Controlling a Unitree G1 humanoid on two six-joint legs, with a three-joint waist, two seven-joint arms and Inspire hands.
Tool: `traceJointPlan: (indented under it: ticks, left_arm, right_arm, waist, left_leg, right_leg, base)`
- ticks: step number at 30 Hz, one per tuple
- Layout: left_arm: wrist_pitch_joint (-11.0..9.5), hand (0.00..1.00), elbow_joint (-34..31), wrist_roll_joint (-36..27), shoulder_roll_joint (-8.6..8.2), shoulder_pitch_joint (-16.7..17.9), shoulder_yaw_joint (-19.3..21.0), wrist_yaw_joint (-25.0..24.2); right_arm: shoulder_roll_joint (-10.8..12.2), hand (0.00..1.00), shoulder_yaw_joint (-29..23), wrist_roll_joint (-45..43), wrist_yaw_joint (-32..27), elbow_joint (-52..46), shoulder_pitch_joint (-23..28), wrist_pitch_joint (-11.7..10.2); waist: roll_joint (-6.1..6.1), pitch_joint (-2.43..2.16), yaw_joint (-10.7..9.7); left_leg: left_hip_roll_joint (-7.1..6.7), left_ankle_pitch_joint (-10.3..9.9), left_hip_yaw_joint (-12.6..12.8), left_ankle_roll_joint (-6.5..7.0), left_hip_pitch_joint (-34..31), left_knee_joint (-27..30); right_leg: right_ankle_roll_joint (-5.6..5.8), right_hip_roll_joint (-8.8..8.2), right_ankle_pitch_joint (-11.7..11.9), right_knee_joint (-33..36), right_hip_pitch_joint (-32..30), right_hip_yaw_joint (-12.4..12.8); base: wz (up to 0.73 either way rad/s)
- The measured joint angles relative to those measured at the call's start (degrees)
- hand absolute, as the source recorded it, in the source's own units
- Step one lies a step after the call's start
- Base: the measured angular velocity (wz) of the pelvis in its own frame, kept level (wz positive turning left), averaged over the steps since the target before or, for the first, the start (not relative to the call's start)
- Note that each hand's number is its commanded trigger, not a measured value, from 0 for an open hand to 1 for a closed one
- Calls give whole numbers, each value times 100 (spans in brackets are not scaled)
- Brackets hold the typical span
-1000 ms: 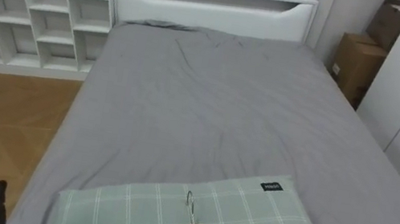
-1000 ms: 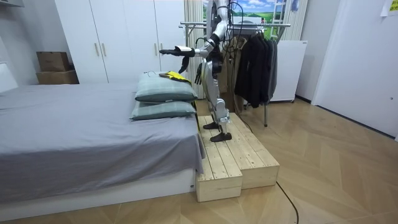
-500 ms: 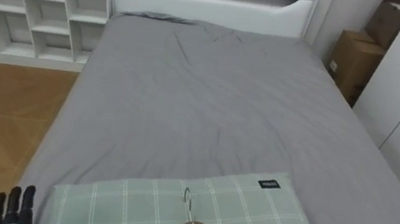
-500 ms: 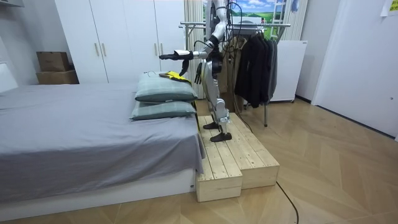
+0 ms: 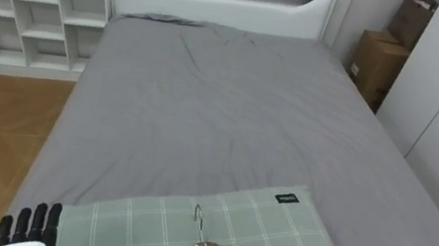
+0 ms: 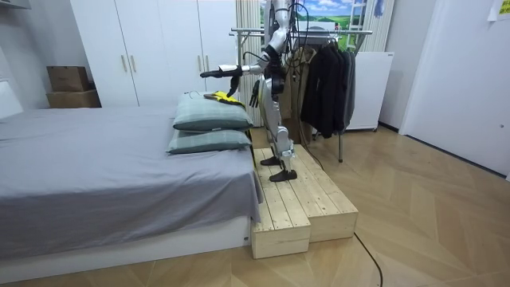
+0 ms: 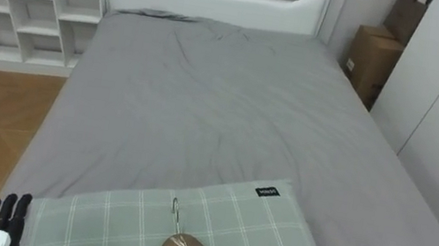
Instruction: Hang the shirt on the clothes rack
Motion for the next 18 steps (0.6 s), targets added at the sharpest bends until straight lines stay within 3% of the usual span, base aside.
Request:
traceJointPlan:
  ticks: [11, 18]
  left_arm:
    - [-74, 0, -355, -6, -43, -219, -246, -98]
    - [-164, 0, -497, -83, -47, -306, -463, -97]
  right_arm:
    - [17, 0, -3, -5, 0, 4, -52, 0]
    - [70, 0, 13, 2, -34, -3, -80, -2]
  waist:
    - [21, 16, -46]
    - [10, 0, -143]
  left_leg:
    - [0, 0, -2, 1, -62, -7]
    - [-3, 2, 6, 1, -115, 12]
  right_leg:
    - [5, 1, 10, 4, -53, -6]
    - [5, -4, 10, 22, -125, -3]
  base:
    - [0]
    - [0]
